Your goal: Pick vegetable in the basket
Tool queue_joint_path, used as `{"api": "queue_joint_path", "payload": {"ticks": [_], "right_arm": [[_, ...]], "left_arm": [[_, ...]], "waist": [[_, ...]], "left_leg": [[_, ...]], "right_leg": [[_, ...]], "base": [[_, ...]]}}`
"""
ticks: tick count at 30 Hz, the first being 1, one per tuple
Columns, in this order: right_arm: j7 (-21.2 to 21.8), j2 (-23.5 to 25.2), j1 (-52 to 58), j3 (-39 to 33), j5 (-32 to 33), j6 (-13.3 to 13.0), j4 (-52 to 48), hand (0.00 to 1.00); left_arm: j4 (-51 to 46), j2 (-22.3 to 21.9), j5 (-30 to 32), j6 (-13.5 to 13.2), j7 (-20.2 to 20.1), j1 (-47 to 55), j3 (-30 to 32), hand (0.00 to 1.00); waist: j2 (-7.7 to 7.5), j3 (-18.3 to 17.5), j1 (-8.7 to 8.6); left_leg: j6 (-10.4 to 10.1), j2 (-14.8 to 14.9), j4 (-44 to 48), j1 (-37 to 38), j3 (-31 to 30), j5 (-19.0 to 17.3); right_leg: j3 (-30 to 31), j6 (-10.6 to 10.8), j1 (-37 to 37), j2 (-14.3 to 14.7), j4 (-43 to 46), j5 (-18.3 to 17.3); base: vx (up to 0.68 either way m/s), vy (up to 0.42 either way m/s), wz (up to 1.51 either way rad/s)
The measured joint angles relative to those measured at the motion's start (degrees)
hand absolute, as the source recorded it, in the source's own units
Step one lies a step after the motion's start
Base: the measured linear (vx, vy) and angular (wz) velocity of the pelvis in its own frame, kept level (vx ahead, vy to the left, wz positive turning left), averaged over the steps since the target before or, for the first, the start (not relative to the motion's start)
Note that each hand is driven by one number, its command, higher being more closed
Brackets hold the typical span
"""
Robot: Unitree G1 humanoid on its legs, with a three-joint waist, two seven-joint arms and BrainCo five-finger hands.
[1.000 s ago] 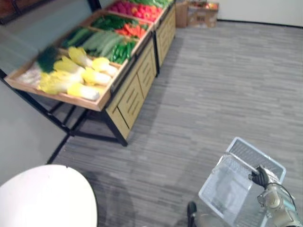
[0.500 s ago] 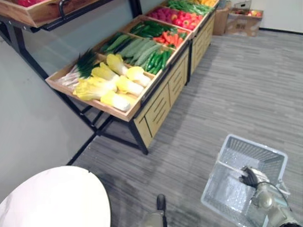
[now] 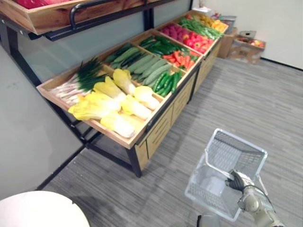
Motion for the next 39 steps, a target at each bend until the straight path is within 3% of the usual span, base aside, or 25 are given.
{"api": "queue_joint_path", "payload": {"ticks": [3, 5, 6, 7, 8, 10, 14, 15, 16, 18, 20, 23, 25, 26, 28, 30, 34, 35, 39], "right_arm": [[0.0, 0.23, -0.23, -1.14, 0.0, -0.03, 0.26, 1.0], [-0.06, 0.25, -0.28, -1.42, -0.03, -0.23, 0.21, 1.0], [-0.12, 0.1, 0.13, -1.74, -0.18, -0.29, 0.43, 1.0], [-0.26, -0.25, 0.18, -2.79, -0.56, -0.07, 0.8, 1.0], [-0.14, -0.62, 0.04, -4.1, -0.63, 0.74, 1.48, 1.0], [-0.14, -0.82, 0.4, -4.35, -0.63, 0.92, 1.86, 1.0], [-0.17, -1.13, 1.88, -4.85, -0.52, 0.99, 3.63, 1.0], [-0.19, -1.12, 2.73, -5.44, -0.44, 1.15, 4.53, 1.0], [-0.29, -1.43, 3.62, -6.26, -0.26, 1.12, 4.51, 1.0], [-0.46, -2.21, 4.04, -7.39, 0.36, 1.14, 4.47, 1.0], [-0.62, -2.27, 4.63, -8.47, 0.84, 1.18, 4.48, 1.0], [-0.74, -2.27, 4.92, -8.99, 0.91, 2.07, 4.52, 1.0], [-0.88, -2.46, 5.2, -9.55, 1.35, 2.15, 4.5, 1.0], [-1.02, -2.41, 5.25, -9.68, 1.37, 2.23, 4.54, 1.0], [-1.41, -1.6, 5.27, -9.42, 1.45, 2.11, 4.55, 1.0], [-1.43, 0.05, 4.81, -8.52, 1.5, 1.53, 4.57, 1.0], [-1.42, 1.05, 4.95, -8.28, 1.93, 0.84, 4.55, 1.0], [-0.27, 2.73, 6.04, -5.91, 3.11, 2.13, 6.45, 1.0], [-0.28, 2.73, 6.08, -5.93, 3.11, 2.13, 6.45, 1.0]], "left_arm": [[0.44, 0.17, 0.03, 0.17, 0.2, -0.14, 0.21, 0.0], [0.67, 0.26, 0.05, 0.32, 0.41, 0.06, 0.27, 0.0], [1.6, 0.56, 0.07, 0.39, 0.67, 0.12, 0.95, 0.0], [2.46, -0.59, 0.1, 0.48, 0.87, -0.81, 1.16, 0.0], [2.8, -2.21, 0.28, 0.57, 1.19, -1.29, 1.31, 0.0], [2.86, -2.59, 1.24, 0.54, 1.14, -1.2, 2.47, 0.0], [2.38, -3.0, 1.18, 0.46, 1.81, -1.46, 2.54, 0.0], [2.36, -2.91, 1.06, 0.56, 2.3, -1.53, 2.26, 0.0], [2.29, -3.21, 1.05, 0.55, 2.63, -1.14, 2.03, 0.0], [2.33, -4.39, 1.03, 0.57, 3.01, -0.41, 1.44, 0.0], [2.35, -4.48, 0.95, 0.55, 3.45, -0.36, 1.17, 0.0], [2.46, -4.77, 0.97, 0.68, 3.52, -0.05, 1.26, 0.0], [2.44, -5.51, 0.98, 0.65, 3.6, -0.13, 1.3, 0.0], [2.6, -5.96, 1.05, 0.69, 3.63, -0.31, 1.32, 0.0], [2.38, -5.49, 1.05, 0.63, 3.68, -1.19, 1.31, 0.0], [2.32, -4.15, 1.06, 0.55, 3.56, -0.97, 0.8, 0.0], [2.45, -3.87, 1.09, 0.56, 3.53, -0.29, -0.49, 0.0], [2.89, -1.64, 1.23, 0.72, 3.39, -0.87, -1.05, 0.0], [2.88, -1.64, 1.23, 0.72, 3.39, -0.87, -0.95, 0.0]], "waist": [[-1.2, -0.61, 0.33], [-1.8, -0.94, 0.31], [-2.48, -1.42, 0.13], [-0.85, -1.27, 0.12], [1.9, -2.06, 0.3], [3.29, -2.59, -0.05], [3.79, -2.86, -1.37], [2.94, -2.35, -1.17], [2.63, -2.27, -0.23], [2.63, -2.31, 0.11], [2.65, -2.32, -0.26], [3.06, -2.42, -1.52], [4.56, -2.51, -1.48], [5.55, -2.66, -1.55], [5.51, -2.76, -1.33], [3.63, -2.51, -1.28], [2.63, -2.73, -1.04], [-0.33, -4.77, -1.22], [-0.38, -4.74, -1.26]], "left_leg": [[-4.33, 2.88, 0.69, 0.56, -1.24, -3.94], [-6.75, 4.09, 0.88, 1.58, -1.43, -5.58], [-9.67, 5.49, 0.8, 2.4, -2.38, -7.52], [-10.33, 7.39, 0.8, 2.64, -2.93, -7.99], [-9.74, 10.17, 0.52, 2.84, -4.17, -6.57], [-10.86, 11.77, 1.39, 1.77, -5.83, -1.77], [-8.26, 11.82, 16.43, -8.41, -11.63, 8.5], [-8.8, 11.74, 21.09, -10.71, -11.11, 14.05], [-9.22, 11.81, 23.95, -11.33, -7.96, 14.64], [-9.32, 10.51, 23.1, -11.63, -3.41, 10.23], [-8.94, 8.98, 17.25, -12.29, -0.17, 8.46], [-8.72, 7.14, 3.52, -11.9, 1.07, 9.15], [-8.69, 6.76, -1.17, -11.03, 0.68, 13.8], [-9.39, 6.86, -2.87, -9.98, 0.83, 12.29], [-8.45, 5.93, -5.15, -8.8, 1.1, 10.25], [-7.78, 3.78, -5.56, -8.39, 2.52, 9.88], [-6.22, 1.19, -6.53, -5.69, 5.84, 8.77], [-5.82, 0.92, -10.48, -2.23, 8.67, 9.16], [-5.82, 0.94, -10.48, -2.22, 8.75, 9.16]], "right_leg": [[2.14, 1.87, -0.16, -0.68, -18.27, 1.57], [1.99, 3.06, 0.2, -0.98, -23.61, 2.31], [1.84, 6.87, 0.89, -0.48, -24.66, 7.64], [0.62, 6.34, 0.69, 1.38, -22.83, 7.78], [-1.12, 4.66, -0.56, 3.88, -19.21, 4.66], [-3.12, 2.4, -0.98, 4.76, -15.57, 1.94], [-10.11, -0.83, 4.53, 4.62, -17.02, -0.69], [-12.16, -1.49, 8.3, 4.23, -19.24, -0.59], [-12.91, -1.84, 11.22, 3.86, -21.17, -0.74], [-13.69, -1.94, 13.81, 3.16, -23.49, -0.8], [-14.45, -1.94, 14.47, 2.94, -24.97, -0.87], [-14.93, -1.46, 14.15, 3.05, -25.36, -0.58], [-14.84, -0.35, 14.25, 3.96, -25.54, -0.4], [-14.58, 0.45, 14.45, 4.54, -25.73, -0.21], [-14.35, 2.4, 15.22, 3.86, -27.63, 1.07], [-13.42, 3.65, 15.8, 2.25, -29.83, 2.48], [-9.54, 5.33, 15.93, -0.08, -30.95, 3.5], [-6.11, 5.62, 15.13, 0.86, -31.08, 3.73], [-6.0, 5.62, 15.07, 0.86, -31.07, 3.73]], "base": [[0.36, -0.351, 0.27], [0.35, -0.474, 0.08], [0.35, -0.528, 0.23], [0.33, -0.498, 0.3], [0.33, -0.436, 0.29], [0.34, -0.406, 0.32], [0.29, -0.352, 0.85], [0.27, -0.256, 0.65], [0.25, -0.233, 0.41], [0.14, -0.15, 0.1], [0.09, -0.068, 0.17], [0.08, 0.077, 0.08], [0.1, 0.204, 0.0], [0.09, 0.198, 0.02], [0.08, 0.228, 0.01], [0.02, 0.212, -0.13], [0.0, 0.139, -0.37], [0.0, 0.037, -0.17], [0.0, 0.0, 0.0]]}}
